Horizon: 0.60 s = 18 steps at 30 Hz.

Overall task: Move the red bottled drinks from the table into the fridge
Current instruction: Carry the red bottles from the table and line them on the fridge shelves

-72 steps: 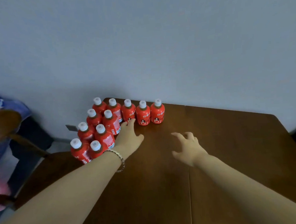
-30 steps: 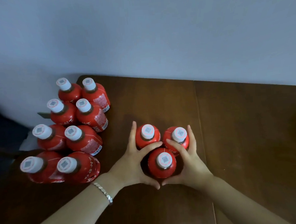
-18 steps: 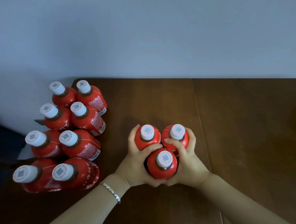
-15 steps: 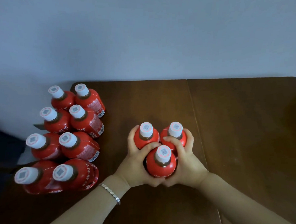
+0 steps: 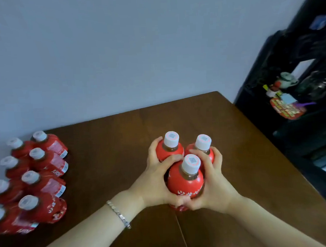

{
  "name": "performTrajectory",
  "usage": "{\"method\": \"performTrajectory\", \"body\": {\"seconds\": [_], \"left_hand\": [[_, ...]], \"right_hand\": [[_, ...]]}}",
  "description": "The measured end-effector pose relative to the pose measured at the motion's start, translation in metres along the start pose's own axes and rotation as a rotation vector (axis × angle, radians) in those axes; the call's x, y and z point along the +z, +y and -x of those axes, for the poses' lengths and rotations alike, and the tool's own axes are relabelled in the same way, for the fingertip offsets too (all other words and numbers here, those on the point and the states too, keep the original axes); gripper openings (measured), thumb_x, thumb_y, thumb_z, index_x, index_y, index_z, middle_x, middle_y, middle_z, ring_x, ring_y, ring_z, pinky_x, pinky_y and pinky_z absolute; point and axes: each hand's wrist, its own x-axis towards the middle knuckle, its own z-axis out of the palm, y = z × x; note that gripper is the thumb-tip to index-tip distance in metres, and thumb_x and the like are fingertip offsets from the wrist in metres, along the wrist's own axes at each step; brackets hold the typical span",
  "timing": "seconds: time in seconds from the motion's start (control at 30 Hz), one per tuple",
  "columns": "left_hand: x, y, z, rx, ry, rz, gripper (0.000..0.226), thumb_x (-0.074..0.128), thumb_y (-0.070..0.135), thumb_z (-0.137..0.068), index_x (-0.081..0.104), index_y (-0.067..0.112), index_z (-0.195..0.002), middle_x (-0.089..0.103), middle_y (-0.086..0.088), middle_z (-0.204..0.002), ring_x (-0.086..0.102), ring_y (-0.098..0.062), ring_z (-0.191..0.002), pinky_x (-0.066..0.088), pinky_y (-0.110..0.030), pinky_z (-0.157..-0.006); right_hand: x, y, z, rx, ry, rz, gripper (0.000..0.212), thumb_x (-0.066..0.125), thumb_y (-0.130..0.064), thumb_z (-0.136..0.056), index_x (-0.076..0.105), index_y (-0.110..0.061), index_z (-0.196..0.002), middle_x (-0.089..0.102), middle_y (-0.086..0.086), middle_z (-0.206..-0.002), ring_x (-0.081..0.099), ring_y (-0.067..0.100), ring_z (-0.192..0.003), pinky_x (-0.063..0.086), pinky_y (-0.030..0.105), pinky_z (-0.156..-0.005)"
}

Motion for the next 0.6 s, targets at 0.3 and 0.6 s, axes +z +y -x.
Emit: {"method": "performTrajectory", "body": {"seconds": [0.3, 0.6], "left_hand": [[0.141, 0.219, -0.020, 0.411, -0.205, -0.014, 0.076, 0.074, 0.058, -0.044, 0.035, 0.064, -0.110, -0.023, 0.039, -0.132, 0.015, -0.014, -0.138, 0.034, -0.033, -0.111], [0.353, 0.435, 0.011, 0.794, -0.501, 0.168, 0.078, 0.071, 0.062, -0.047, 0.039, 0.053, -0.117, -0.015, 0.043, -0.131, 0.020, 0.010, -0.124, 0.029, -0.005, -0.099]], "right_hand": [[-0.175, -0.022, 0.218, 0.116, 0.371, 0.214, 0.100, 0.076, -0.056, -0.050, 0.010, -0.058, -0.124, 0.001, -0.029, -0.134, -0.018, -0.025, -0.122, 0.010, -0.012, -0.088], [-0.299, -0.031, 0.500, 0.376, 0.737, 0.398, 0.105, 0.079, -0.059, -0.053, 0.005, -0.056, -0.128, -0.001, -0.025, -0.135, -0.002, -0.028, -0.120, 0.015, -0.009, -0.091]]}}
